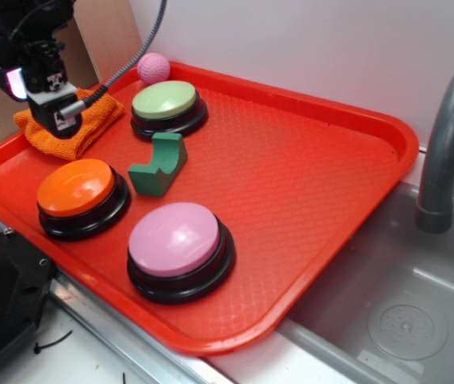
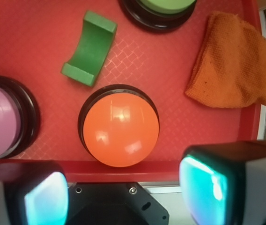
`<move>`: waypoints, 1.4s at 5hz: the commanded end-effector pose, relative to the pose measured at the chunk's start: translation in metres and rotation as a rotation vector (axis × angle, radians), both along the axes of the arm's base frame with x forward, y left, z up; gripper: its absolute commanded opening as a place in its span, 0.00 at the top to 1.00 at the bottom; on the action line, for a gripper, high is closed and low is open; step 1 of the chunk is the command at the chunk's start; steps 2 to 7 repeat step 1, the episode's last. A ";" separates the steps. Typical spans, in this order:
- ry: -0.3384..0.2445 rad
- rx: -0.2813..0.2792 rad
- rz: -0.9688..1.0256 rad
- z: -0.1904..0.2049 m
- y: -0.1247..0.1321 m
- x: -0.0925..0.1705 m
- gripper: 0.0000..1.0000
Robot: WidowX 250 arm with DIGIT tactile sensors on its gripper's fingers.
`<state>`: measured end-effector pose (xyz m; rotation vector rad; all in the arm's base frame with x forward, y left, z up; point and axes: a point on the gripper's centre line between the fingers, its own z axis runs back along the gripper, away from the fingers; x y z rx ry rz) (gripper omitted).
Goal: Push the orange button.
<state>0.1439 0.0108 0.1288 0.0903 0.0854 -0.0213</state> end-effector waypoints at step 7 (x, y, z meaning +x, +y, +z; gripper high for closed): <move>-0.095 0.023 0.017 0.029 -0.001 0.002 0.00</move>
